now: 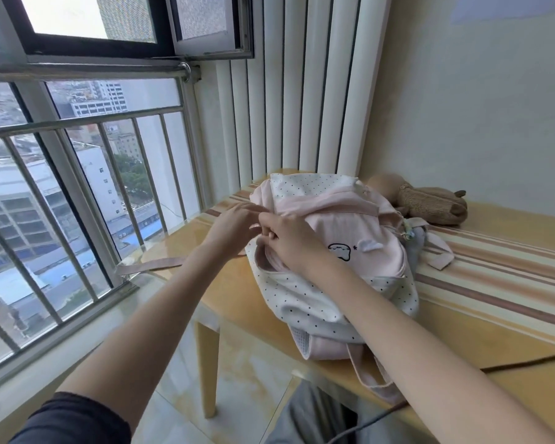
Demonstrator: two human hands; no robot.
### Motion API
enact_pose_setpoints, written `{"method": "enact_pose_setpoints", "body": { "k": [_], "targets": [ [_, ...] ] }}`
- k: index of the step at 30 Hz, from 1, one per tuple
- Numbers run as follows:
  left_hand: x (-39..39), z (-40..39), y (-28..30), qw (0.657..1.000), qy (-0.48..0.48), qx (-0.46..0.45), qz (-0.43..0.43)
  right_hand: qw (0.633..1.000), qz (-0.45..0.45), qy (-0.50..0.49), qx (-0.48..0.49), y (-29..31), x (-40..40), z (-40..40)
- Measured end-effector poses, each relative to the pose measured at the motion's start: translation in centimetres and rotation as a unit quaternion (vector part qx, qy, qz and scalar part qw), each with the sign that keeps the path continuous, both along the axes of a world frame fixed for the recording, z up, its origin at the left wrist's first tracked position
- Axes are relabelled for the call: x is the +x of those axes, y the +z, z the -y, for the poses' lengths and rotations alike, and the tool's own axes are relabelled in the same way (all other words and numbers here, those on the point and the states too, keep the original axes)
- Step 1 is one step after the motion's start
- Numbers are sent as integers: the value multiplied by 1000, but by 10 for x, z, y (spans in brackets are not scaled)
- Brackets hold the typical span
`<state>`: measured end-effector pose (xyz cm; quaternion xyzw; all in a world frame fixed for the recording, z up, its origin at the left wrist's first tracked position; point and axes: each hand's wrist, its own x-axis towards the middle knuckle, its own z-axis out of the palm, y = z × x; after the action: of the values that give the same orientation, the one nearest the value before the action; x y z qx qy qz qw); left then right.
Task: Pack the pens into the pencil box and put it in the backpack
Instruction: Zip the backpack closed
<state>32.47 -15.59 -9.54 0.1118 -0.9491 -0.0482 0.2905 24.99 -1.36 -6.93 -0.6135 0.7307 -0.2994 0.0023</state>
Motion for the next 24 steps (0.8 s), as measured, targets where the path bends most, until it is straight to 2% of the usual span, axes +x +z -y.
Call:
{"method": "enact_pose_setpoints", "body": {
  "k": [7,9,11,12,14,17,18,20,22,24],
  "targets": [
    [-7,10,-1,997,77,-14,5,999,-20,43,-18,1,1,-47],
    [-3,14,1,992,125,9,1,994,-23,88,-56,3,10,-62],
    [5,25,3,984,170,57,-10,987,-78,109,-89,4,12,-84],
    [7,28,5,981,178,72,-10,985,-91,100,-107,3,5,-96],
    [3,27,12,982,178,69,14,989,-44,19,-140,0,-21,-115],
    [-10,8,20,987,146,30,57,985,40,-137,-93,-13,-64,-126],
    [-14,-5,23,990,123,42,56,984,55,-156,-63,-17,-69,-124],
    [-21,-36,30,990,27,133,49,985,70,-151,-33,-22,-67,-114],
    [-31,-69,33,974,-75,194,88,987,57,-150,-22,-23,-60,-104],
    [-44,-90,24,977,-98,154,108,984,27,-178,-3,-21,-58,-93]
  ]
}}
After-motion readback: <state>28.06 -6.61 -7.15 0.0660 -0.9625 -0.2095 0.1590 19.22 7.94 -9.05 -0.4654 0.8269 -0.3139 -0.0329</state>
